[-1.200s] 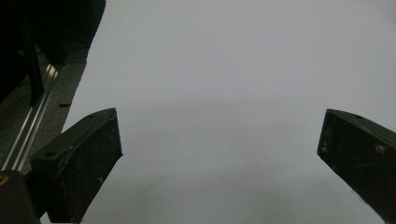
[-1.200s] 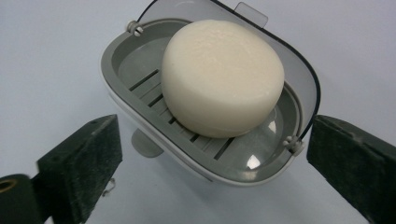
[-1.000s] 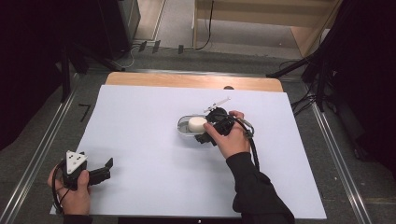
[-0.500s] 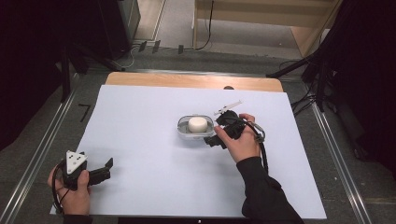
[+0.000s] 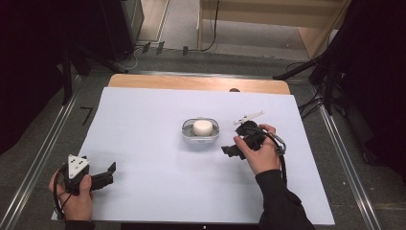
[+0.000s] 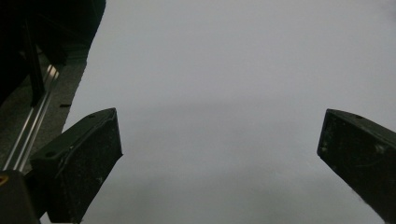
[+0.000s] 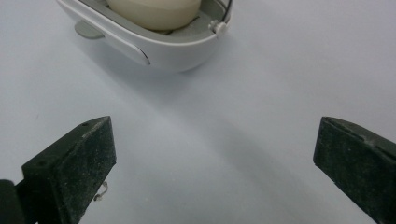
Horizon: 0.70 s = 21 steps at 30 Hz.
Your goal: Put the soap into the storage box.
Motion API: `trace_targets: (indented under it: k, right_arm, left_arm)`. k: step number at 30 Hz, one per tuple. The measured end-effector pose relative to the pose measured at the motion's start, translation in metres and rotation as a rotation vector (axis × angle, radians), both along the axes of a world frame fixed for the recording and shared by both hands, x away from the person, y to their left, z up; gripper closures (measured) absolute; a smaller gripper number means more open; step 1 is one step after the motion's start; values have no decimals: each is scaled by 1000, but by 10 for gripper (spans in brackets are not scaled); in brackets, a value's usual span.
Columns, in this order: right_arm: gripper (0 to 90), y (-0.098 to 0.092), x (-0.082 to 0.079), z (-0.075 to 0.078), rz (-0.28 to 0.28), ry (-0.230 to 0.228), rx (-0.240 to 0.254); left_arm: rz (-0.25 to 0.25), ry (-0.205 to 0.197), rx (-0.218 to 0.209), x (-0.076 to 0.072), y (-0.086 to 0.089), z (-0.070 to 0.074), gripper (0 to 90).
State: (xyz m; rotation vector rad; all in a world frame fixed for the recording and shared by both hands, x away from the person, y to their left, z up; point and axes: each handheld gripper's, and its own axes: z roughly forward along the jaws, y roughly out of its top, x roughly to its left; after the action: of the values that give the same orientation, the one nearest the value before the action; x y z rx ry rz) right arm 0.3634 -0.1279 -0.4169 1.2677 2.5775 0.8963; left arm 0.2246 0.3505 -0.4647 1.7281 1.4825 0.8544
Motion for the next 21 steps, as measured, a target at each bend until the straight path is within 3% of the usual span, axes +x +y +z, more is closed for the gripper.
trace_targets:
  k: [21]
  right_arm:
    - [0,-53,-29,-21,-52,-35,27]
  left_arm:
    - [1,-1,16,0,-1,0,2]
